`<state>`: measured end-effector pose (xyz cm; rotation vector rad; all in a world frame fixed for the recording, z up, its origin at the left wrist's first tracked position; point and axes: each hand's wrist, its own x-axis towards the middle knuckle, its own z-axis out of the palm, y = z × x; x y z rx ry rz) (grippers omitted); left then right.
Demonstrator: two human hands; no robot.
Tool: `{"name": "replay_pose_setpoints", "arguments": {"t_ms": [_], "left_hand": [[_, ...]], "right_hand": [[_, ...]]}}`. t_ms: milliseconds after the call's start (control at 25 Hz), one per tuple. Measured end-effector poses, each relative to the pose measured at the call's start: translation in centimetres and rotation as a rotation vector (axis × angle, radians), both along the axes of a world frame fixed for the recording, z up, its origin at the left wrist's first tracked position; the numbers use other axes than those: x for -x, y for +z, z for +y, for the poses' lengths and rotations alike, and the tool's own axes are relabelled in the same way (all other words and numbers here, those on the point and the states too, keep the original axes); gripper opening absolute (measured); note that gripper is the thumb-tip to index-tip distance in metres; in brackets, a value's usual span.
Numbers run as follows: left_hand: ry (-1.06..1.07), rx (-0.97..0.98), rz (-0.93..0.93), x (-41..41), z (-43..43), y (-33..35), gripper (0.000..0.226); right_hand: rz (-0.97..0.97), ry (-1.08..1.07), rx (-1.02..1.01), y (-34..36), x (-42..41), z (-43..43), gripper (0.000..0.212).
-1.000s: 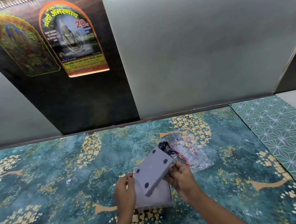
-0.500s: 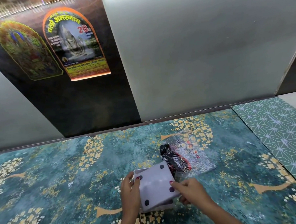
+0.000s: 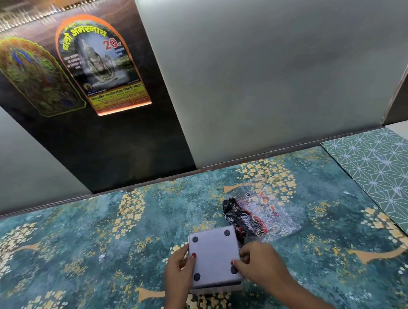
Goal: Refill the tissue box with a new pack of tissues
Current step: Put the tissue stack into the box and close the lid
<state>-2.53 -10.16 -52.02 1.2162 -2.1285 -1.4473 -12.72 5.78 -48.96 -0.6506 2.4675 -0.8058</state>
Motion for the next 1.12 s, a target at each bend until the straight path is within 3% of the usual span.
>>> {"name": "replay_pose_setpoints", "arguments": {"t_ms": [120, 400, 560, 840, 1120], "left_hand": [[0.034, 0.001, 0.048, 0.2, 0.4, -0.3, 0.032], [0.143, -0.063, 0.106, 1.0, 0.2, -0.3, 0.032], [0.158, -0.106, 0.095, 0.4, -0.2, -1.2, 0.032], [0.174, -0.215, 0.157, 0.5, 0.7, -1.2, 0.035], [0.154, -0.076, 0.093, 0.7, 1.2, -1.3, 0.036]], "right_hand": [[0.049, 0.020, -0.030, -0.3, -0.4, -0.1, 0.040], [0.011, -0.021, 0.101, -1.0, -0.5, -0.3, 0.028], [-0.012, 0.058, 0.090, -1.2, -0.4, -0.7, 0.024], [-0.023, -0.028, 0.132, -2.1, 0.3, -0.2, 0.023], [-0.201, -0.140, 0.307, -2.7, 0.1, -0.3, 0.022]]}}
